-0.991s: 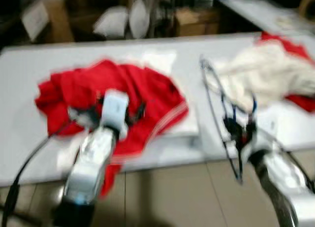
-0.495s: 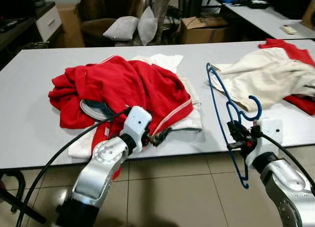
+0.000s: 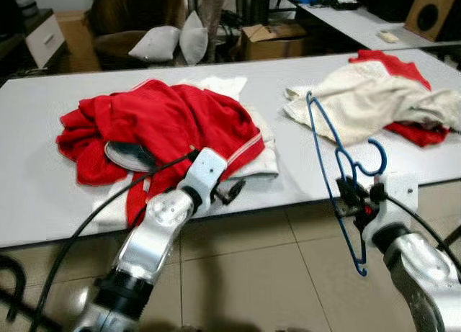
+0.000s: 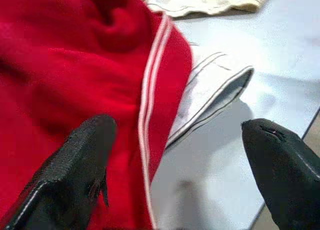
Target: Hang hanger
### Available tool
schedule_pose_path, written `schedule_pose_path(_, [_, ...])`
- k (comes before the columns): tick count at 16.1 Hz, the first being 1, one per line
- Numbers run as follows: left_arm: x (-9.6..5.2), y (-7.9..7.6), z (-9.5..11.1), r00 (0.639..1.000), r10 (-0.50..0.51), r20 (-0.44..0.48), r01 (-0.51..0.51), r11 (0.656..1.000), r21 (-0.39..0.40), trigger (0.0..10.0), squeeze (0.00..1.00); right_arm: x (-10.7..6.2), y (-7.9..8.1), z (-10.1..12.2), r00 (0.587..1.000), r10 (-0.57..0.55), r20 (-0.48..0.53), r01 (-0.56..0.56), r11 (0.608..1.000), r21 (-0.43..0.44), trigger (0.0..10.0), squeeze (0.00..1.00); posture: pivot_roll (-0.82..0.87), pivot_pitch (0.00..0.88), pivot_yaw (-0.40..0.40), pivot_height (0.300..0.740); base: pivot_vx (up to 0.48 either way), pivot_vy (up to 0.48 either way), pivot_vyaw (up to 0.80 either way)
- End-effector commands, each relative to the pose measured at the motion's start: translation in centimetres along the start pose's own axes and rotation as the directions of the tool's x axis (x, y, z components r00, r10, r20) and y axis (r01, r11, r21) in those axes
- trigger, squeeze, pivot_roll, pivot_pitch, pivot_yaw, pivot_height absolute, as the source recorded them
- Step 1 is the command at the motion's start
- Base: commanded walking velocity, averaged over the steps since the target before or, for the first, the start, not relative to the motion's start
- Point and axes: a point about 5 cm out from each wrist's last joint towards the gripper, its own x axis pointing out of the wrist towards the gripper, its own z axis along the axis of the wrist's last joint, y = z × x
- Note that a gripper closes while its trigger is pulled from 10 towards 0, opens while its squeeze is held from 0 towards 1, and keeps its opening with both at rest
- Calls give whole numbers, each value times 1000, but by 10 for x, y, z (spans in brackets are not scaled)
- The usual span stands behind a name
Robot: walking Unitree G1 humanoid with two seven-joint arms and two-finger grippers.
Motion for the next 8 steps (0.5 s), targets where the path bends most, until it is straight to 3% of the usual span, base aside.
schedule_pose_path(1, [-1,4,-9,999,24,-45,-25,999,-32,10000,0,1,1,10,999,6,36,-5,1000,-23,10000,0,-75,0,34,740,0,0,0])
schedule_pose_path(2, [0,2,-12,998,16,-59,-18,999,-36,3725,0,2,1,11,999,10,37,-9,1000,-23,10000,0,-75,0,34,740,0,0,0])
schedule_pose_path(3, [1,1,-12,999,11,-53,-14,998,-59,0,0,3,1,11,999,10,37,-9,1000,-24,10000,0,-75,0,34,740,0,0,0])
schedule_pose_path(8, [6,4,-12,998,45,-50,-49,996,-78,0,0,2,-1,11,999,5,36,-4,1000,-24,10000,0,-77,0,35,740,0,0,0])
